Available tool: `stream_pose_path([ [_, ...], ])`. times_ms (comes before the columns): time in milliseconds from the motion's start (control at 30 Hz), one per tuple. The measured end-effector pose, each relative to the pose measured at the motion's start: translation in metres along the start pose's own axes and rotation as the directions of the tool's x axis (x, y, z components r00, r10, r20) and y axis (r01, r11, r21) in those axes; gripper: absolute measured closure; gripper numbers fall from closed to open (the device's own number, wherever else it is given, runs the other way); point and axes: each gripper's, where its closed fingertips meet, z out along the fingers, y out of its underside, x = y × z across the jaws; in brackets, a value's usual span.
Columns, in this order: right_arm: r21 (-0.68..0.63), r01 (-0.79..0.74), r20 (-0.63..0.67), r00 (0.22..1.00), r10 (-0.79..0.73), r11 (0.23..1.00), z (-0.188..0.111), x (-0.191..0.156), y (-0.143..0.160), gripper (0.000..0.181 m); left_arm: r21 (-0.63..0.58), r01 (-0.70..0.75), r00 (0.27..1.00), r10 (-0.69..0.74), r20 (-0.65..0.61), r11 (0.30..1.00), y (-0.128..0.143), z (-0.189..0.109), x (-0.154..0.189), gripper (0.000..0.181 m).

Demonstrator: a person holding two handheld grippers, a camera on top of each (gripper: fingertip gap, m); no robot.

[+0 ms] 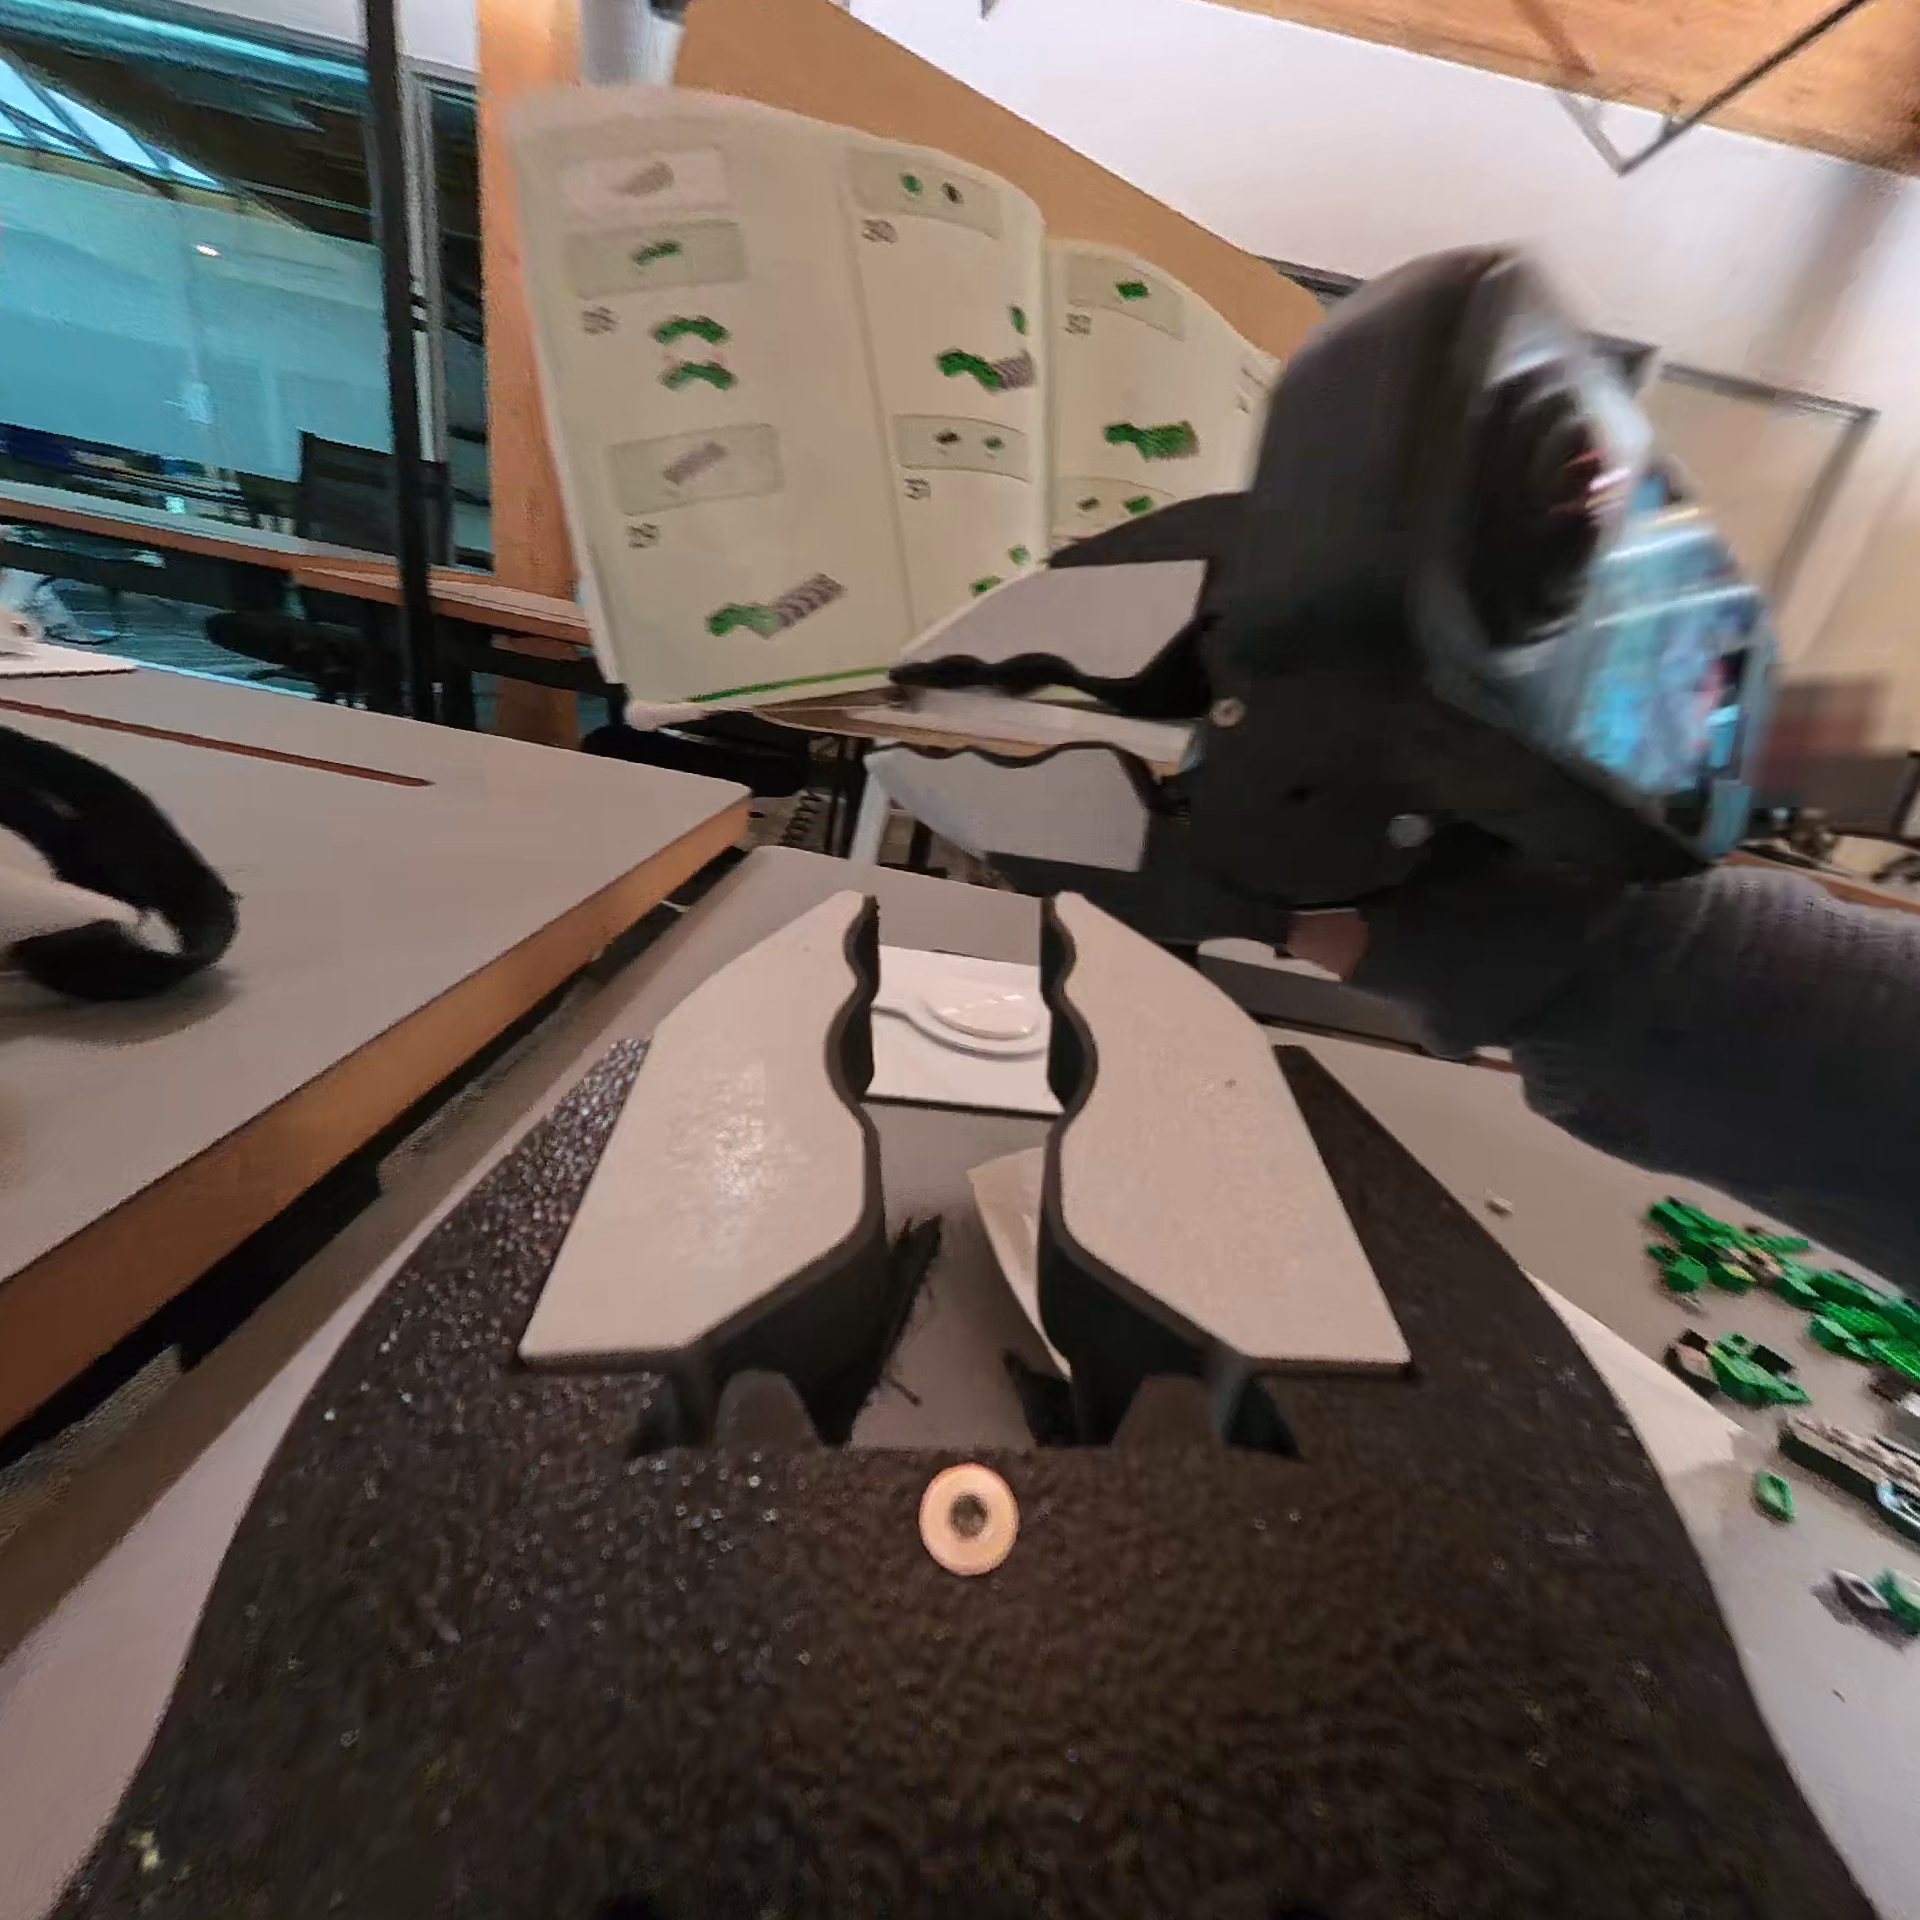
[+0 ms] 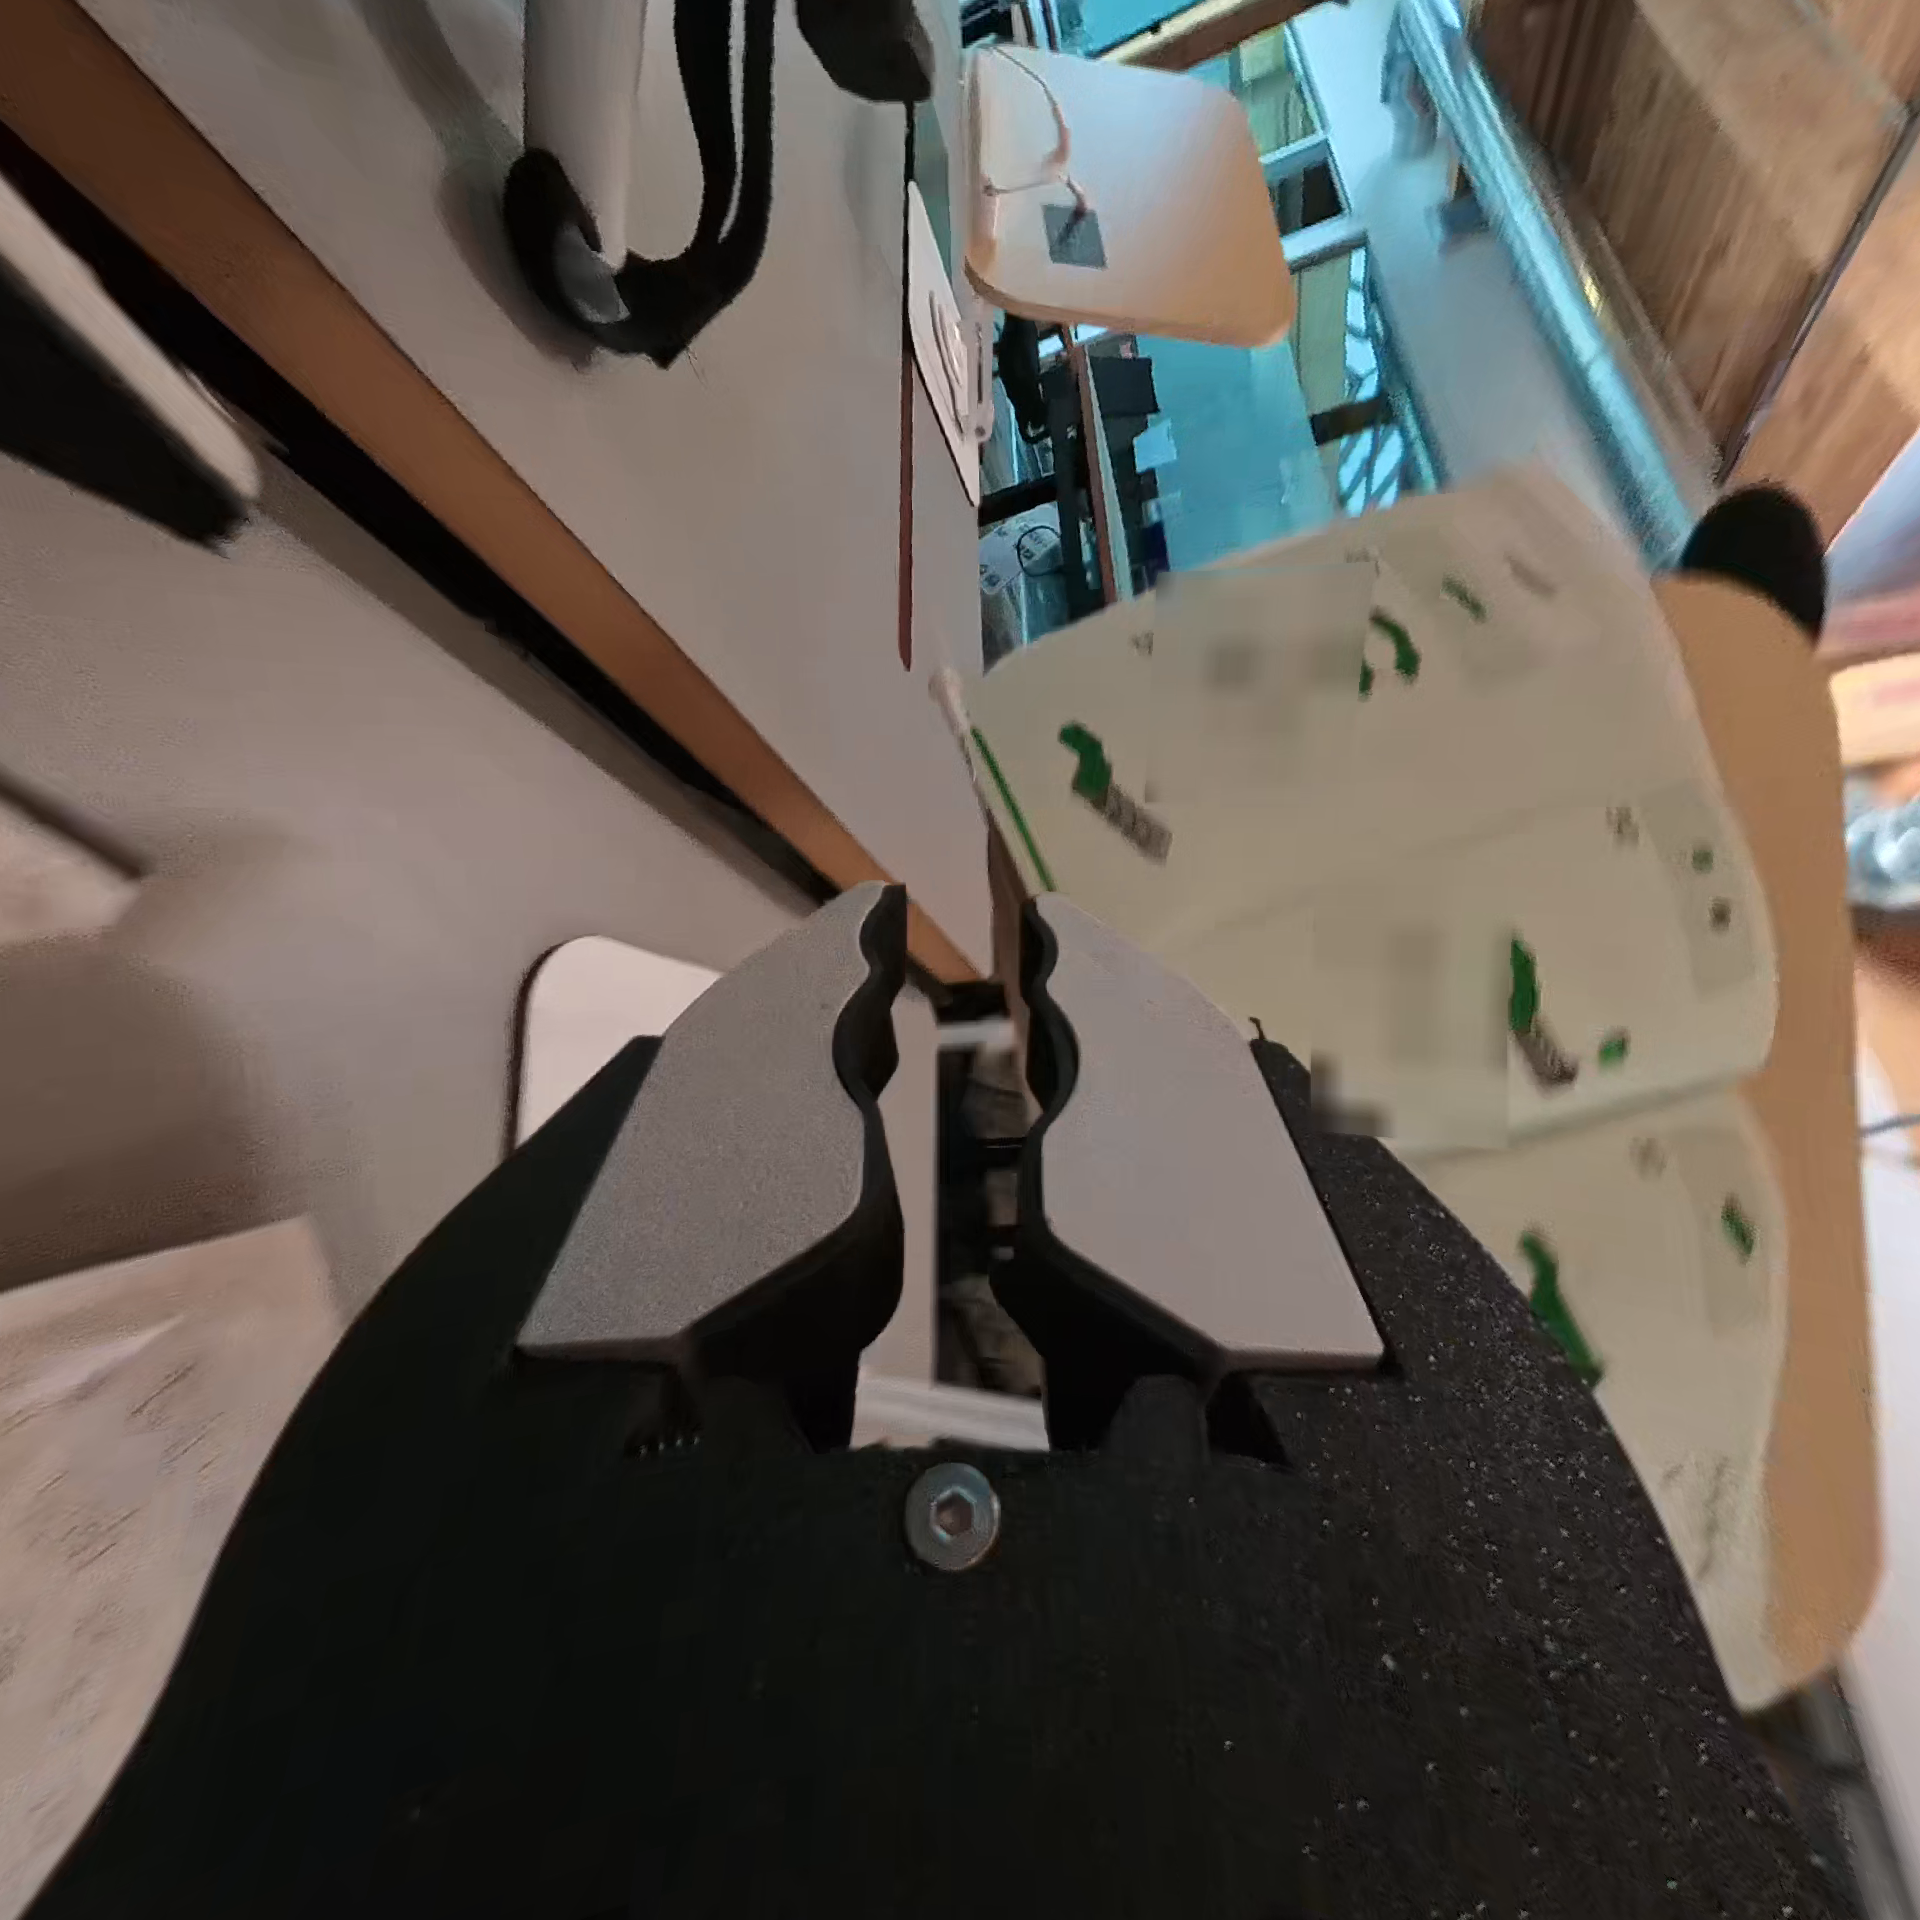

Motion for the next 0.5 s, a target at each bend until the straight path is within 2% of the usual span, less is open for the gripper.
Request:
stream_pose_path([
  [100,-0.026,0.144,0.006,0.990,-0.144,0.989,0.033,0.000,-0.010,0.161,0.020,0.015,0.998,-0.016,0.057,1.000,-0.006,-0.003,-0.018,0.154],
  [200,-0.067,0.218,0.001,0.976,-0.218,0.974,0.056,0.001,-0.011,0.159,0.027,0.056,0.996,-0.058,0.074,0.998,-0.007,-0.004,-0.028,0.156],
  [367,-0.157,0.246,0.033,0.969,-0.244,0.956,0.077,-0.001,0.000,0.159,0.006,0.088,0.994,-0.089,0.071,0.996,-0.003,-0.002,-0.031,0.157],
  [500,-0.203,0.244,0.122,0.967,-0.223,0.948,0.083,-0.014,0.011,0.156,0.007,0.106,0.994,-0.106,0.037,0.994,-0.002,0.000,-0.026,0.157],
])
